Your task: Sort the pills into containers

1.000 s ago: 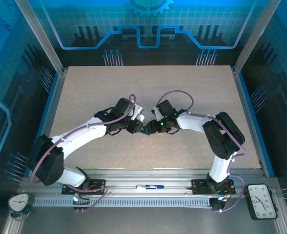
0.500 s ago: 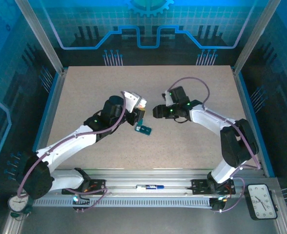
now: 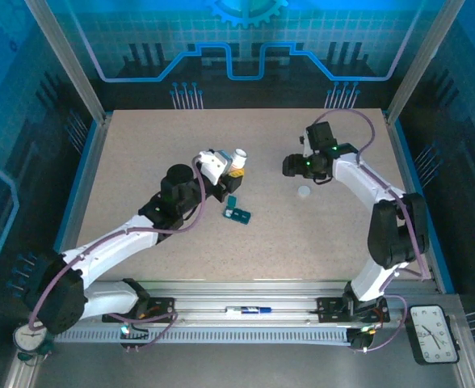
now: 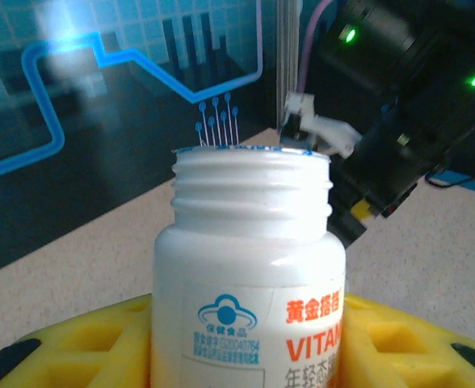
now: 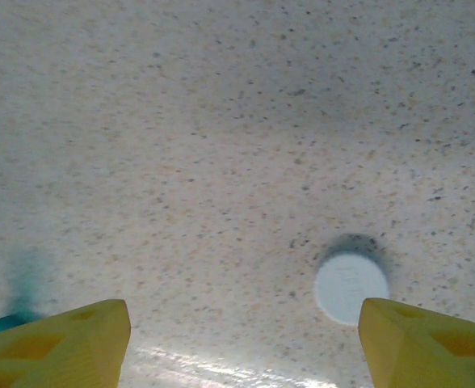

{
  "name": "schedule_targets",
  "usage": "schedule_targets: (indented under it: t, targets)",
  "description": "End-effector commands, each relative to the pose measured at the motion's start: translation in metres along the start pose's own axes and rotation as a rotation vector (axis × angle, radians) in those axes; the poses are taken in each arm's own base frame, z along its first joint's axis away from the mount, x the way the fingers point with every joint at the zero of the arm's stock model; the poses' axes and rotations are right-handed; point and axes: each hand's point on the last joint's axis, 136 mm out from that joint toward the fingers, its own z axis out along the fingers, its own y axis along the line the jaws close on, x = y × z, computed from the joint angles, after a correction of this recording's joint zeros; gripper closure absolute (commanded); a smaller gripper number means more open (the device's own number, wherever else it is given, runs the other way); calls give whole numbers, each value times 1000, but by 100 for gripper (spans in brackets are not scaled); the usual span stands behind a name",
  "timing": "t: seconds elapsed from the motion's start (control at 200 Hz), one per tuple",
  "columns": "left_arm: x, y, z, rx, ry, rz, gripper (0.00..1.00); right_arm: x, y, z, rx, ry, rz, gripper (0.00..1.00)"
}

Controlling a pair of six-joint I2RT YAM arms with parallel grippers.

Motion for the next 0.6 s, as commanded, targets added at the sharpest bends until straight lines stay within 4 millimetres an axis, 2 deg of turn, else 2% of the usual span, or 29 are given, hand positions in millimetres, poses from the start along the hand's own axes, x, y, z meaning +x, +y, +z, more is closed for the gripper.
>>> schedule_targets:
  t: [0.0, 0.305, 0.595]
  targets:
    - [-17, -2, 4, 36, -99, 58, 99, 18, -25, 16, 121, 127, -32, 22]
    - [-2, 3, 12, 36, -126, 52, 100, 36, -42, 51, 197, 254, -60, 20]
    - [-6, 0, 13, 66, -145, 13, 99, 49, -51, 74, 217, 309, -62, 27]
